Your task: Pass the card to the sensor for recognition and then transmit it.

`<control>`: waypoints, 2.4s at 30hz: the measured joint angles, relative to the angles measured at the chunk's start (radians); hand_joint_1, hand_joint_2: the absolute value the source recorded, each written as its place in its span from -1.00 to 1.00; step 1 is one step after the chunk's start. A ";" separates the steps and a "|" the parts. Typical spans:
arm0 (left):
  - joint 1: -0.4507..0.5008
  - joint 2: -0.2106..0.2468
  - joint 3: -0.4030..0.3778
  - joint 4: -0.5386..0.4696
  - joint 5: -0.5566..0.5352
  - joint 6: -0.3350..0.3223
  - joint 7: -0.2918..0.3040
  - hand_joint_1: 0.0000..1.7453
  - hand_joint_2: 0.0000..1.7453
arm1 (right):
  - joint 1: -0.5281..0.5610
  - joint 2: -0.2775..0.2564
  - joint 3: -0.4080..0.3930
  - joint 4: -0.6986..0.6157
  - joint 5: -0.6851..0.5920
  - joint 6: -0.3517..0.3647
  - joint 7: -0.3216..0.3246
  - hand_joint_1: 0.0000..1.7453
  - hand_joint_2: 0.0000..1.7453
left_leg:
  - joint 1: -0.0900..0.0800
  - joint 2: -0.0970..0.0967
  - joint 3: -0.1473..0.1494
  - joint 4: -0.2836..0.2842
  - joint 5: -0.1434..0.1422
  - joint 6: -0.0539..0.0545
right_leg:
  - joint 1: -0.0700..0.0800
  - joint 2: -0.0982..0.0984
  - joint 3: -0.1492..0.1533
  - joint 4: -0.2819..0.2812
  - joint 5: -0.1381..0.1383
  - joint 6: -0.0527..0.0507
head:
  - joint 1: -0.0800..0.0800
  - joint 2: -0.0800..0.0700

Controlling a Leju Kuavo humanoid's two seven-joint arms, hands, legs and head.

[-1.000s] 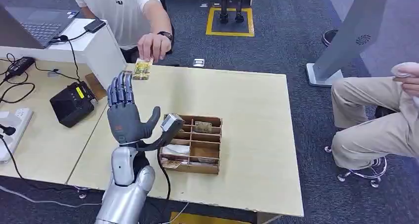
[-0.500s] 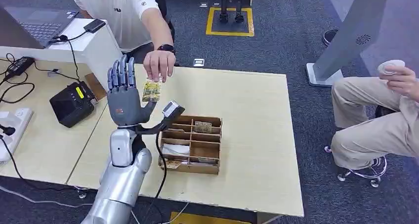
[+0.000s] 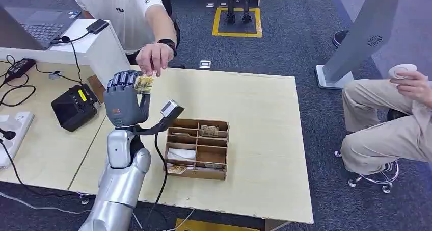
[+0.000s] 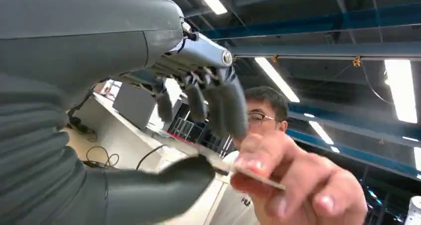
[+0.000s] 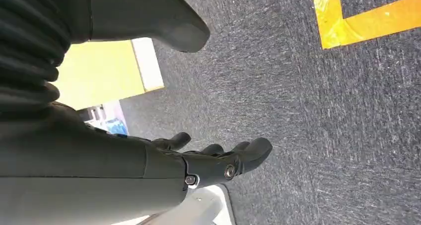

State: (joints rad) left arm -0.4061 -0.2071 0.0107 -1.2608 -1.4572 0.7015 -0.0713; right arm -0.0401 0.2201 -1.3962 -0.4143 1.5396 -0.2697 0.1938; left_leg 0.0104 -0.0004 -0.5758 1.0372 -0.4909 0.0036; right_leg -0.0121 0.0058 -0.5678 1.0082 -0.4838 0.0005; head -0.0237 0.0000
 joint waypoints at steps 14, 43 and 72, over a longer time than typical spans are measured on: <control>0.001 -0.034 0.056 -0.005 0.016 0.000 -0.090 1.00 1.00 | 0.001 -0.001 0.001 0.002 0.018 0.000 0.001 -1.00 1.00 | 0.000 0.000 0.000 0.000 0.000 0.000 | 0.000 0.000 0.000 0.000 0.000 0.000 | 0.000 0.000; 0.064 -0.015 0.291 -0.069 0.005 0.000 -0.098 1.00 1.00 | 0.007 0.003 0.000 -0.032 0.024 0.026 -0.003 -1.00 1.00 | 0.000 0.000 0.000 0.000 0.000 0.000 | 0.000 0.000 0.000 0.000 0.000 0.000 | 0.000 0.000; 0.190 0.056 0.381 0.063 -0.004 0.000 0.080 1.00 1.00 | 0.006 0.021 -0.023 -0.070 0.023 0.032 -0.001 -1.00 1.00 | 0.000 0.000 0.000 0.000 0.000 0.000 | 0.000 0.000 0.000 0.000 0.000 0.000 | 0.000 0.000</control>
State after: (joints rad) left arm -0.2164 -0.1515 0.3922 -1.1975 -1.4615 0.7019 0.0088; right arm -0.0339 0.2411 -1.4191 -0.4841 1.5629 -0.2380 0.1926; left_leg 0.0106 -0.0008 -0.5763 1.0370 -0.4909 0.0035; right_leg -0.0121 0.0055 -0.5679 1.0086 -0.4839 0.0005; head -0.0240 0.0000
